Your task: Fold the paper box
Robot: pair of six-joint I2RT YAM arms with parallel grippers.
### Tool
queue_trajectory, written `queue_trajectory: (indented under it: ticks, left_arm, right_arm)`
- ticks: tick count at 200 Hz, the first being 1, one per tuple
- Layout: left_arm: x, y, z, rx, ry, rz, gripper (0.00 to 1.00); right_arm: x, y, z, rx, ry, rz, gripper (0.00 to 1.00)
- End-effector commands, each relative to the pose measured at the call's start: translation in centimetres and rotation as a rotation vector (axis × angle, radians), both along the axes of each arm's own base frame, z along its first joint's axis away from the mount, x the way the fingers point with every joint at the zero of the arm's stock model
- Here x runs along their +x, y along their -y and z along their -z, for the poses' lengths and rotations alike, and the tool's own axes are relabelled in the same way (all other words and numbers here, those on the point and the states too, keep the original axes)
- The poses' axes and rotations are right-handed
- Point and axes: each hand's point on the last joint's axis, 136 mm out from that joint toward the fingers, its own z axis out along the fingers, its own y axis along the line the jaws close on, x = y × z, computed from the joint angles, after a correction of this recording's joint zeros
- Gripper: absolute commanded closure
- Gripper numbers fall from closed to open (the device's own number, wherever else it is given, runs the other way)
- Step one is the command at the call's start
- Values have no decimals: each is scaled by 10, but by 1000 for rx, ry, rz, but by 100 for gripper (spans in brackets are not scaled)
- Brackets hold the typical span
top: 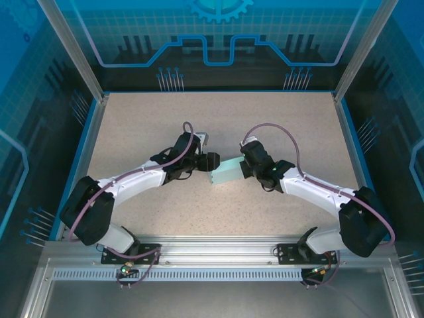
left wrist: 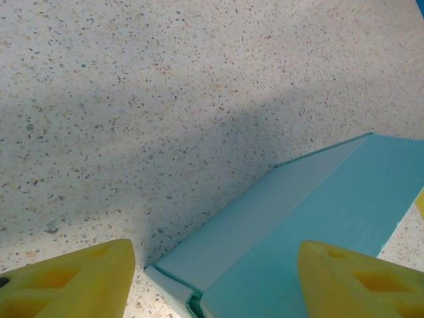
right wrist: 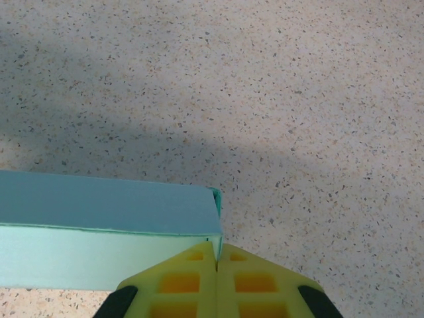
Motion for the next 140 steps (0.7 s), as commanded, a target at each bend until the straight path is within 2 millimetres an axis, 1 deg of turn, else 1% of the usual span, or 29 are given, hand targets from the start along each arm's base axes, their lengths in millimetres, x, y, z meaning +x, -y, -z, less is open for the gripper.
queue_trajectory:
  ticks: [1, 6, 21, 39, 50, 51, 54, 69, 86, 100, 118, 140]
  left_arm:
    - [-16, 2, 23, 9, -57, 26, 33]
    - [-18, 2, 26, 13, -63, 26, 33]
    - [-22, 1, 35, 37, -74, 28, 34]
    - [-25, -1, 44, 55, -81, 28, 34]
    - [-26, -2, 48, 66, -82, 27, 34]
    - [-26, -2, 49, 67, -83, 27, 34]
    - [-26, -3, 50, 69, -83, 27, 34]
    - [-27, -4, 56, 82, -86, 24, 34]
    - [-29, -4, 60, 84, -93, 27, 34]
    - [-30, -5, 63, 88, -99, 27, 34]
    - [-32, -5, 63, 85, -97, 30, 34]
    - [-32, -5, 62, 77, -94, 29, 34]
  right_arm:
    - [-14, 4, 15, -45, -58, -7, 100]
    - [-14, 4, 14, -47, -56, -8, 100]
    - [-14, 5, 7, -57, -50, -16, 92]
    - [-14, 6, -5, -53, -44, -39, 81]
    - [-19, 7, -6, -43, -64, -59, 73]
    - [-17, 5, -12, -34, -54, -60, 73]
    - [-15, 3, -18, -21, -46, -64, 71]
    - [-17, 1, -29, 12, -49, -92, 63]
    - [-18, -1, -42, 80, -51, -121, 58]
    - [-15, -1, -48, 150, -64, -141, 54]
    - [-5, 2, -48, 237, -105, -147, 51]
    - [10, 4, -45, 305, -141, -148, 49]
